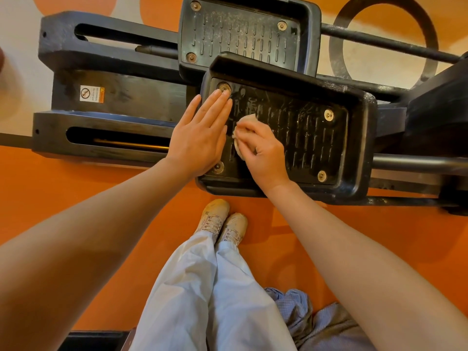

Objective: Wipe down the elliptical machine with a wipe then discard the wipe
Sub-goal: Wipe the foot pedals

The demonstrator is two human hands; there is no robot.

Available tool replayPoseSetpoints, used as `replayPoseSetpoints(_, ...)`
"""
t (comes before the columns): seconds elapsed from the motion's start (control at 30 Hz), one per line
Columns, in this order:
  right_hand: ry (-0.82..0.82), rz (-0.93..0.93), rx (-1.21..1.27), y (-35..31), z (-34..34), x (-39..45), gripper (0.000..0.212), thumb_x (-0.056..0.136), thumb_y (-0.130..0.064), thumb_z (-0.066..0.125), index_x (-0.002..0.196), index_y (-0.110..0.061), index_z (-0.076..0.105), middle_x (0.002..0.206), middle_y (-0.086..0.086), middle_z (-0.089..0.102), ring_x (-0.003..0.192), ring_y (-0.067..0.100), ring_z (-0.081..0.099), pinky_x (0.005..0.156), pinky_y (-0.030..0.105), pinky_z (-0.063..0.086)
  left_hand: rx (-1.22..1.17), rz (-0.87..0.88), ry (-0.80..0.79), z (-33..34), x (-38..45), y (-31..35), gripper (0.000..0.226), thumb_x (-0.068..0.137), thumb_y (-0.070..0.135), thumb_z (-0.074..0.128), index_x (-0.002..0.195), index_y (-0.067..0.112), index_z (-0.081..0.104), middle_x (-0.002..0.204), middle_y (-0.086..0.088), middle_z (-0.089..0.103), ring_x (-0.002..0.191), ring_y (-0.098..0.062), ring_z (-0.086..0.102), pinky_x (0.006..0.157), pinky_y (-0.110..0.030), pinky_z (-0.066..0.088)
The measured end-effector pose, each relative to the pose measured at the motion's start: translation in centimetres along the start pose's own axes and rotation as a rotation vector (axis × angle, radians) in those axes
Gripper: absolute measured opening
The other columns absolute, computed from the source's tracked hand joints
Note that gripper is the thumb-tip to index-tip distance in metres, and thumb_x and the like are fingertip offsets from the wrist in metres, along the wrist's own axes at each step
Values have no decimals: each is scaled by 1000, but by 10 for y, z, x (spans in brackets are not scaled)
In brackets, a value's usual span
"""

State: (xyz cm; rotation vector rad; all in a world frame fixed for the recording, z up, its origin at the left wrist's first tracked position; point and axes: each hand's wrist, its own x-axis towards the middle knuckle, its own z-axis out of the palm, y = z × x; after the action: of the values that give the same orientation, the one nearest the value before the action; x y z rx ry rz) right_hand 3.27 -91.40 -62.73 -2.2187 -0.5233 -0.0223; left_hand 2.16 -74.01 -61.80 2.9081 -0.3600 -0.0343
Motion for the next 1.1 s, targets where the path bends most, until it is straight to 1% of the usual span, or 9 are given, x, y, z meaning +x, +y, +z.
replayPoseSetpoints(0.17,-180,-36,81,-5,-10,-19,15,90,-6,64,102,-1,72,117,13,64,117,15,51,106,19,40,23,8,-19,0,1,-1,53,106,30,22,153,7,31,161,-12,26,151,-24,18,122,-49,15)
replayPoseSetpoints(0.27,-145,-26,54,-6,-8,-12,18,90,-9,62,103,-1,72,114,13,64,114,18,54,103,18,40,29,17,-31,-2,0,-3,54,106,31,22,153,8,30,161,-11,25,151,-23,17,123,-48,14)
replayPoseSetpoints(0.43,11,127,57,-17,6,1,19,88,-4,66,107,-1,71,120,14,63,117,16,51,104,11,36,36,58,-53,-5,-3,-11,54,105,33,21,154,10,29,162,-9,23,151,-23,16,123,-48,12)
replayPoseSetpoints(0.53,-52,132,78,-23,6,-10,20,87,-4,68,106,-1,72,126,13,60,123,18,49,107,12,34,34,97,-74,-9,-1,-17,55,105,33,21,154,11,29,162,-9,22,151,-23,15,122,-49,14)
replayPoseSetpoints(0.63,-125,95,45,-22,3,-18,17,87,-7,68,103,-4,75,129,13,60,127,26,50,109,24,38,18,163,-114,-13,2,-28,56,105,36,17,155,12,26,163,-7,21,151,-21,14,123,-47,10)
replayPoseSetpoints(0.7,-114,87,23,-22,3,-14,17,87,-7,68,102,-4,75,128,14,60,124,27,51,108,22,38,35,217,-148,-16,5,-37,57,105,39,13,156,15,21,164,-5,17,152,-20,10,123,-45,6)
replayPoseSetpoints(0.8,-6,134,29,-23,8,-1,16,88,-5,67,102,-2,73,124,15,61,117,20,55,102,18,41,80,276,-175,-16,9,-49,57,104,41,8,156,18,17,164,-3,12,152,-18,7,123,-45,4)
replayPoseSetpoints(0.9,83,191,90,-30,16,3,15,90,-3,65,103,0,72,119,14,62,111,4,52,96,11,42,85,287,-175,-16,10,-50,57,104,42,7,156,19,14,164,-2,10,152,-18,5,124,-46,5)
replayPoseSetpoints(1.1,-40,181,162,-38,15,-14,14,86,-4,69,99,-1,74,124,14,60,115,7,50,100,12,40,56,260,-160,-14,7,-47,57,105,40,10,157,17,18,164,-3,11,153,-19,6,124,-45,7)
